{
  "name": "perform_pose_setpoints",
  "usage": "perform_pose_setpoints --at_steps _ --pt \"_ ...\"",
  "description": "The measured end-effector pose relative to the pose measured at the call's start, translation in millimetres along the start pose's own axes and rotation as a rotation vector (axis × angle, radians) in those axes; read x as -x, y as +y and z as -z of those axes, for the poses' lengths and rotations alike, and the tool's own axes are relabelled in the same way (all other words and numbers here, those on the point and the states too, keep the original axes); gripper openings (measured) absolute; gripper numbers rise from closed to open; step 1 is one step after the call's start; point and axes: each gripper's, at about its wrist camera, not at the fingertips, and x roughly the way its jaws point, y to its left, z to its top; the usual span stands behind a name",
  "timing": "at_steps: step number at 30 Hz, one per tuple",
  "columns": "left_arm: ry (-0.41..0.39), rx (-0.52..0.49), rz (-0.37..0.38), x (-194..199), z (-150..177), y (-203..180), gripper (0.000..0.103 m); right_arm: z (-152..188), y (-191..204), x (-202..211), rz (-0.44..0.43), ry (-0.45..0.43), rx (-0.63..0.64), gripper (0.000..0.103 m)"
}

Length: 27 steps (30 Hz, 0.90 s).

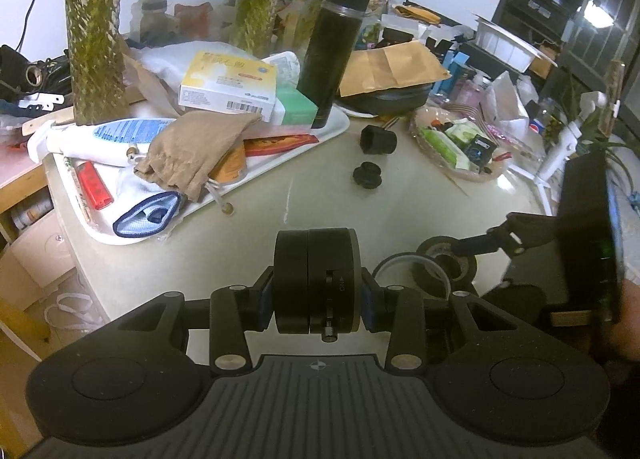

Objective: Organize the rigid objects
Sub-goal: 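Close the right tool on the amber tape ring and lift it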

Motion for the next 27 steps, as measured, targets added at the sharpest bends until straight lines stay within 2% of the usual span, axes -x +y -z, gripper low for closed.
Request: perform_pose_setpoints --at_steps 8,10,11,27 --pt "0.001 -0.003 0.005 0 0 0 0.04 -1 7 -27 0.06 0.083 0.043 0.102" --pt "0.001 -0.003 0.004 0 0 0 0.04 -1 5 -30 0.058 0.093 0.025 0.099" --pt "0.002 -0.003 0.005 0 0 0 0.04 0 3 -30 0.048 0.094 0.014 0.093" --pt "0.007 -0.007 0.009 -1 3 -3 0.04 3 -11 9 0.022 -0.008 -0.083 0.092"
